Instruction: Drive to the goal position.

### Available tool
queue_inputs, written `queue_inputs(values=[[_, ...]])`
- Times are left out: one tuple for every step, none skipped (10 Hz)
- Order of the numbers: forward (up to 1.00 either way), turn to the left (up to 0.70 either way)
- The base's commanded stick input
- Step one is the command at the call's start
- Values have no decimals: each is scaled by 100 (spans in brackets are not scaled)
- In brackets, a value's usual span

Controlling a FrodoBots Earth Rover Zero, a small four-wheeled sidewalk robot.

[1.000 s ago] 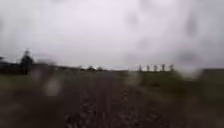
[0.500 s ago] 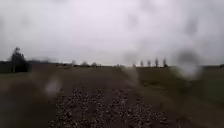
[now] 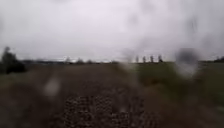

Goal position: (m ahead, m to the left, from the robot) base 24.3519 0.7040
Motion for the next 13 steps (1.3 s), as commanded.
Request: queue_inputs(values=[[100, 7], [100, 0], [100, 0], [100, 0], [100, 40], [100, 40], [100, 40], [100, 40], [100, 40], [100, 40], [100, 40], [100, 40], [100, 40]])
